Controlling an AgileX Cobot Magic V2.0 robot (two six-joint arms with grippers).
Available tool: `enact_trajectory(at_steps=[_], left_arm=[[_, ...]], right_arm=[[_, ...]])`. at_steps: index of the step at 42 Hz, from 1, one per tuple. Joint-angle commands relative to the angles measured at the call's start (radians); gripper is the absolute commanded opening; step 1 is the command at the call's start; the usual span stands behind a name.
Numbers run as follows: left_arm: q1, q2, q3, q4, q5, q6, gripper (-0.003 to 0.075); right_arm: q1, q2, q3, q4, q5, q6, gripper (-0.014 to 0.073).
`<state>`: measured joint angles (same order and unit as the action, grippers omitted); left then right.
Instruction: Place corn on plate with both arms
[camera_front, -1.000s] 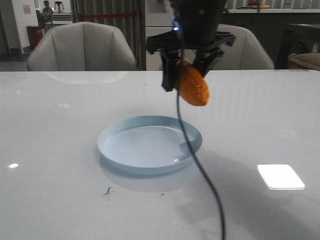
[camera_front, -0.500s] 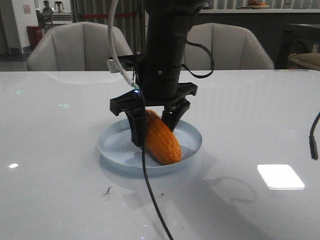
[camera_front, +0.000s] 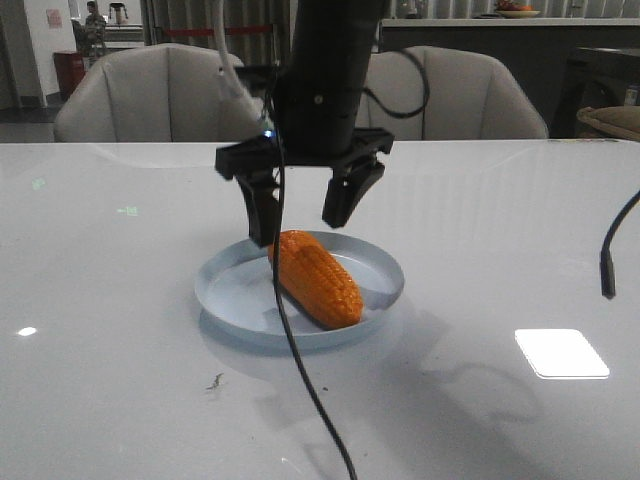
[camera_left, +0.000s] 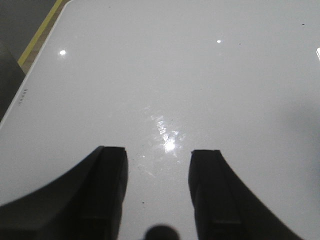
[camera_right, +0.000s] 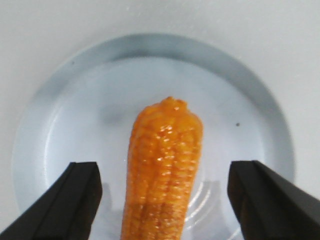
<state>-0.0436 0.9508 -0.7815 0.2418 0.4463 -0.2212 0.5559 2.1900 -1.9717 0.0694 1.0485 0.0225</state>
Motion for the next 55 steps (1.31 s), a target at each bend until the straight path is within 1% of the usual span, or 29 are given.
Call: enact_trajectory(at_steps=[1, 10, 14, 18, 28, 32, 36, 43, 52, 55], left_arm=[[0.001, -0.015, -0.026, 0.002, -0.070, -0.010, 0.0365], [0.001, -0.015, -0.026, 0.002, -0.070, -0.010, 0.0365], [0.001, -0.015, -0.026, 0.002, -0.070, -0.010, 0.0365], [0.001, -0.015, -0.026, 0.002, -0.068, -0.010, 0.0365], [0.001, -0.015, -0.026, 0.002, -0.066, -0.010, 0.0365], [0.001, -0.015, -0.026, 0.002, -0.059, -0.010, 0.0365], [0.001, -0.015, -0.026, 0.004, -0.054, -0.010, 0.0365], [0.001, -0.015, -0.026, 0.004, -0.050, -0.010, 0.0365], [0.001, -0.015, -0.026, 0.002, -0.050, -0.010, 0.0363], [0.001, -0.015, -0.026, 0.002, -0.050, -0.010, 0.0337]], right_arm=[[-0.052, -0.159, -0.056, -0.001, -0.010, 0.018, 0.0623], [-0.185, -0.388, -0.046, -0.003, -0.022, 0.016, 0.0623], [-0.254, -0.503, 0.025, -0.004, -0.045, 0.016, 0.0623], [-0.326, -0.632, 0.179, -0.004, -0.113, 0.016, 0.0623], [-0.525, -0.982, 0.691, -0.010, -0.336, 0.016, 0.0623], [-0.585, -1.079, 0.839, -0.010, -0.368, 0.016, 0.0623], [-0.612, -1.155, 0.964, -0.011, -0.369, 0.011, 0.0623], [-0.613, -1.231, 1.095, -0.006, -0.370, 0.006, 0.0623], [-0.613, -1.245, 1.113, -0.006, -0.340, 0.006, 0.0623], [-0.613, -1.245, 1.113, -0.006, -0.335, 0.006, 0.0623]])
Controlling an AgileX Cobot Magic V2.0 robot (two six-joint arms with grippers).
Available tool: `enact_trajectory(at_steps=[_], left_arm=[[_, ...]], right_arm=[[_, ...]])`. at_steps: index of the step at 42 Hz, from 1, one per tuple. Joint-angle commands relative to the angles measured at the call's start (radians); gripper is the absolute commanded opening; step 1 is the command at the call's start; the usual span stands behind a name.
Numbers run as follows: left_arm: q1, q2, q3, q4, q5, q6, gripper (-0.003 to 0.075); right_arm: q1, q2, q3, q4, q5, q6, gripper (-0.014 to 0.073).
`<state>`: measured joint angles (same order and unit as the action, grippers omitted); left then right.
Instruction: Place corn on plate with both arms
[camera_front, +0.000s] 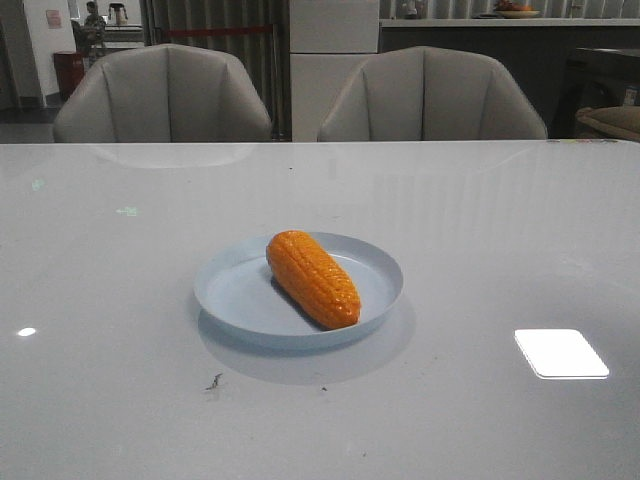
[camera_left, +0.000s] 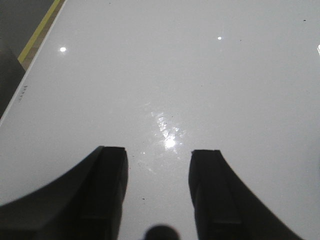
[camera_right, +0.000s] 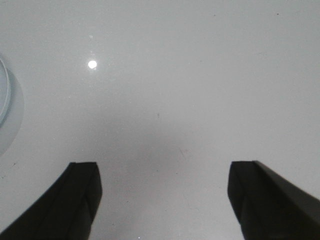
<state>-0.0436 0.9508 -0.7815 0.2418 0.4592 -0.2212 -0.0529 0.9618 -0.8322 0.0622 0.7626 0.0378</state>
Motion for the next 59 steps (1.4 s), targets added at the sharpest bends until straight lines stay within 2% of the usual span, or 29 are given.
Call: enact_trajectory(at_steps=[1, 12, 30, 35, 40, 47, 50, 59], left_arm=[[0.001, -0.015, -0.026, 0.002, -0.063, -0.010, 0.0323], [0.001, -0.015, -0.026, 0.002, -0.063, -0.010, 0.0087], [0.001, -0.015, -0.026, 0.002, -0.063, -0.010, 0.0090], [0.001, -0.015, 0.007, 0.005, -0.105, -0.010, 0.0090], [0.001, -0.032, 0.105, 0.005, -0.256, -0.010, 0.0090], [0.001, -0.159, 0.365, 0.005, -0.714, -0.010, 0.0090], [0.001, -0.233, 0.457, 0.005, -0.830, -0.010, 0.0090], [0.001, -0.532, 0.556, -0.078, -0.723, -0.010, 0.0090]], right_arm=[[-0.004, -0.017, -0.026, 0.001, -0.049, -0.009, 0.0623], [-0.004, -0.017, -0.026, 0.001, -0.049, -0.009, 0.0623], [-0.004, -0.017, -0.026, 0.001, -0.049, -0.009, 0.0623], [-0.004, -0.017, -0.026, 0.001, -0.049, -0.009, 0.0623], [-0.004, -0.017, -0.026, 0.001, -0.049, -0.009, 0.0623], [-0.004, -0.017, -0.026, 0.001, -0.049, -0.009, 0.0623], [-0.004, -0.017, -0.026, 0.001, -0.049, -0.009, 0.0623], [-0.004, -0.017, -0.026, 0.001, -0.049, -0.009, 0.0623]])
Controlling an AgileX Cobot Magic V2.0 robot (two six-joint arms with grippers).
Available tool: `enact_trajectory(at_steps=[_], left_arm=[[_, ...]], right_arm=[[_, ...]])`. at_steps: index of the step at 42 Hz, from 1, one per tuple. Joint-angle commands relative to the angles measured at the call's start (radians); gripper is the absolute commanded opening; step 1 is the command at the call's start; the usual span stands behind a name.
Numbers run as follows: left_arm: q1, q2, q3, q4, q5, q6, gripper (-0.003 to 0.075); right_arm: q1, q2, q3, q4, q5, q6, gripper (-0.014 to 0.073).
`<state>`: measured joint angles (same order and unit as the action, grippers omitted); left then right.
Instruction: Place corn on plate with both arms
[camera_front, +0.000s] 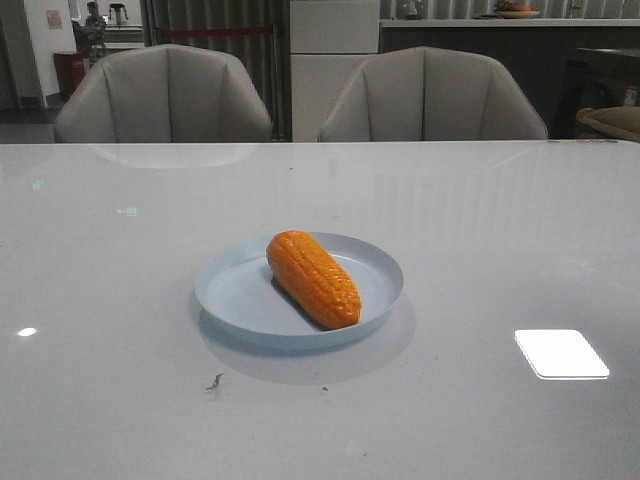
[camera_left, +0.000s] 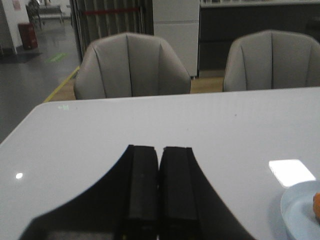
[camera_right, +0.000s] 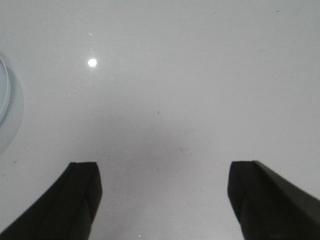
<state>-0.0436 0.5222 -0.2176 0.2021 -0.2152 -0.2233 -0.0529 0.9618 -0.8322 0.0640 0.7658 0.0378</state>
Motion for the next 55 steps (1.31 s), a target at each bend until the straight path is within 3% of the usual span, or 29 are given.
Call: enact_trajectory(at_steps=[1, 14, 17, 23, 26, 55], left_arm=[[0.001, -0.146, 0.000, -0.038, -0.035, -0.008, 0.0090], [0.001, -0.551, 0.184, -0.038, -0.009, -0.008, 0.0090], [-0.006, -0.531, 0.231, -0.032, -0.052, -0.008, 0.0090], [-0.069, -0.546, 0.228, -0.032, 0.199, -0.008, 0.0090], [-0.099, -0.544, 0.228, -0.036, 0.244, -0.008, 0.0090], [-0.118, -0.544, 0.228, -0.042, 0.242, -0.008, 0.0090]], right_arm=[[-0.004, -0.017, -0.026, -0.001, -0.052, -0.009, 0.0623], [-0.004, -0.017, -0.026, -0.001, -0.052, -0.009, 0.0623], [-0.004, -0.015, -0.026, -0.001, -0.053, -0.009, 0.0623], [-0.004, -0.012, -0.026, -0.001, -0.052, -0.009, 0.0623], [-0.004, -0.010, -0.026, -0.001, -0.051, -0.009, 0.0623], [-0.004, -0.010, -0.026, -0.001, -0.052, -0.009, 0.0623]])
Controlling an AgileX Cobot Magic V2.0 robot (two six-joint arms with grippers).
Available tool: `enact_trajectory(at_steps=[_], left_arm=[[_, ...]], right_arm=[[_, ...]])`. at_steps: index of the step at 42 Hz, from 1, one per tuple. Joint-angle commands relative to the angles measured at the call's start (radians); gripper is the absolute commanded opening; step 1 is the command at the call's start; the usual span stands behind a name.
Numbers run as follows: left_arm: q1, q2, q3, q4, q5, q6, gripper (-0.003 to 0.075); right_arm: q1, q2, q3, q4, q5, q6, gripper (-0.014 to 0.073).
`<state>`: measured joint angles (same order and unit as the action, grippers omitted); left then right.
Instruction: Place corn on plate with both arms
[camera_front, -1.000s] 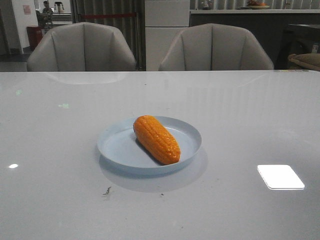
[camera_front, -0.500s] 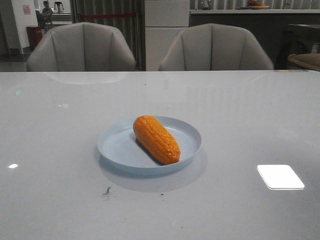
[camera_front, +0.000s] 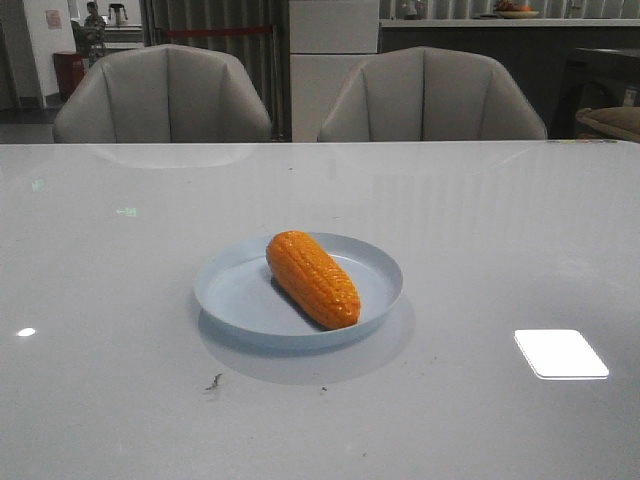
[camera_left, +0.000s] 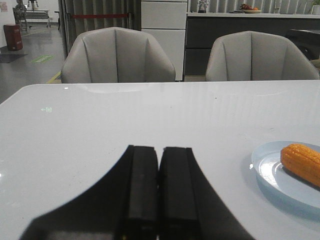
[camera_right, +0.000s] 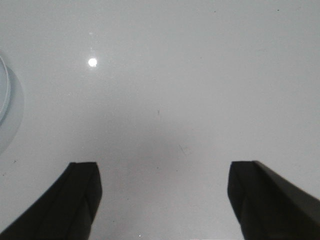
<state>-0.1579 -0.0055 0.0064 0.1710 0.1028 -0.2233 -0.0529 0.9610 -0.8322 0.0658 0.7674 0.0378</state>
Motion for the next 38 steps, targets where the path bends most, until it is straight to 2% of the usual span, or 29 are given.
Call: enact_trajectory(at_steps=[1, 8, 11, 14, 17, 20, 23, 29, 32, 38], left_arm=[[-0.003, -0.016, 0.004, -0.011, -0.076, -0.008, 0.0090], [-0.003, -0.016, 0.004, -0.011, -0.076, -0.008, 0.0090], [-0.003, -0.016, 0.004, -0.011, -0.076, -0.008, 0.0090], [-0.003, -0.016, 0.004, -0.011, -0.076, -0.008, 0.0090], [-0.003, -0.016, 0.004, -0.011, -0.076, -0.008, 0.0090], [-0.003, -0.016, 0.004, -0.011, -0.076, -0.008, 0.0090], [-0.003, -0.016, 0.004, -0.011, -0.076, -0.008, 0.0090], [-0.003, -0.016, 0.004, -0.011, -0.076, -0.008, 0.0090], [-0.003, -0.016, 0.004, -0.011, -0.076, -0.008, 0.0090], [-0.003, -0.016, 0.004, -0.011, -0.076, -0.008, 0.0090]], right_arm=[[-0.004, -0.009, -0.026, -0.003, -0.053, -0.009, 0.0623], [-0.004, -0.009, -0.026, -0.003, -0.053, -0.009, 0.0623], [-0.006, -0.009, -0.017, -0.066, -0.052, -0.015, 0.0623], [-0.006, -0.022, -0.009, -0.066, -0.051, -0.015, 0.0622], [-0.004, -0.056, 0.008, -0.072, -0.069, -0.015, 0.0593], [-0.004, -0.106, 0.034, -0.075, -0.108, -0.015, 0.0519], [-0.004, -0.172, 0.071, -0.077, -0.165, -0.015, 0.0392], [0.011, -0.321, 0.182, -0.071, -0.319, -0.015, 0.0045], [0.045, -0.389, 0.246, -0.088, -0.397, -0.015, 0.0071], [0.131, -0.534, 0.419, -0.105, -0.608, -0.015, 0.0056]])
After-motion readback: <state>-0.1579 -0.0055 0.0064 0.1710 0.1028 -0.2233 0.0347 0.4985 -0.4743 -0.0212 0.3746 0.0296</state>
